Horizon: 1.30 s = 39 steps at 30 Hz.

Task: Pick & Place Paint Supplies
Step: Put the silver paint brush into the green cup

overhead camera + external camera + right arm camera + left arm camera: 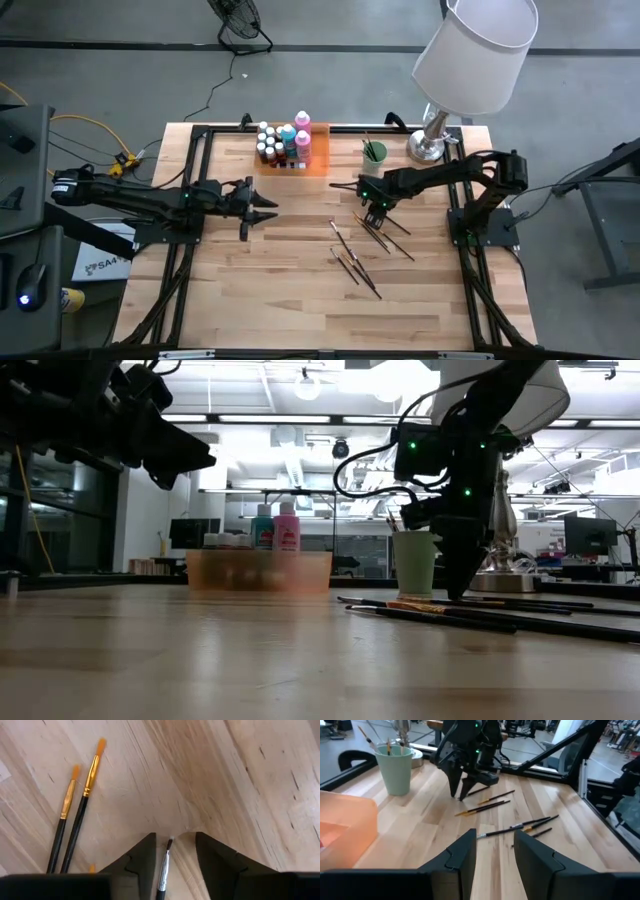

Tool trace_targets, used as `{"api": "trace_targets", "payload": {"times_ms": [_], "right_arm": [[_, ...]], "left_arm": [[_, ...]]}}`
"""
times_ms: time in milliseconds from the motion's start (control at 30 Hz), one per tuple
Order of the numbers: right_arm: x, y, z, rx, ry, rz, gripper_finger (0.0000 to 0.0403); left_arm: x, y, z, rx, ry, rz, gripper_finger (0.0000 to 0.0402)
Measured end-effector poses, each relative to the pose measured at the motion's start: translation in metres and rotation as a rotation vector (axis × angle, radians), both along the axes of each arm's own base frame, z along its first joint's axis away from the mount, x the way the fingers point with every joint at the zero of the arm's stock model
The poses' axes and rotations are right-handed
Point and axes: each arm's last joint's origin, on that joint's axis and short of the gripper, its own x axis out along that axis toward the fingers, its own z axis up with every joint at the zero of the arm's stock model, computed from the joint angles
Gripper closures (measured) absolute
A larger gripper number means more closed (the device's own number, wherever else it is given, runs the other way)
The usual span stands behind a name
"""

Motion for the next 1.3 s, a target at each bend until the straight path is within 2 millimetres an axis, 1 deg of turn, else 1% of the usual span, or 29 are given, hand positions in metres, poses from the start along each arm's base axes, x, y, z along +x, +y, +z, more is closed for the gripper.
{"api": "trace_targets", "payload": {"times_ms": [133,400,567,700,900,967,1167,1300], "right_arm": [[0.000,0.000,0.000,-0.005,-0.003,0.018,0.0320],[0.001,0.000,0.000,0.016,-0.007,0.033,0.0392],[-0.001,0.001,0.000,0.020,0.008,0.017,0.0400],[-0.003,0.003,0.005,0.033,-0.004,0.016,0.0400],[-0.006,0.006,0.025,-0.009,-0.078,0.019,0.0400],[-0.008,0.007,0.035,-0.026,-0.116,0.016,0.0400],[-0.021,0.006,0.074,-0.197,-0.254,-0.034,0.0400],[-0.032,0.005,0.107,-0.322,-0.412,-0.063,0.0400]], "left_arm": [[0.000,-0.001,0.000,-0.009,-0.002,-0.051,0.0275],[0.000,-0.002,0.003,-0.014,-0.029,-0.065,0.0275],[0.000,-0.002,0.003,-0.018,-0.031,-0.069,0.0275],[0.000,-0.002,0.005,-0.076,-0.047,-0.061,0.0275],[0.000,-0.002,0.003,-0.077,-0.034,-0.060,0.0275],[0.000,-0.002,0.003,-0.077,-0.034,-0.059,0.0275],[0.000,-0.002,0.003,-0.077,-0.034,-0.046,0.0275],[0.000,-0.002,0.003,-0.080,-0.034,-0.045,0.0275]]}}
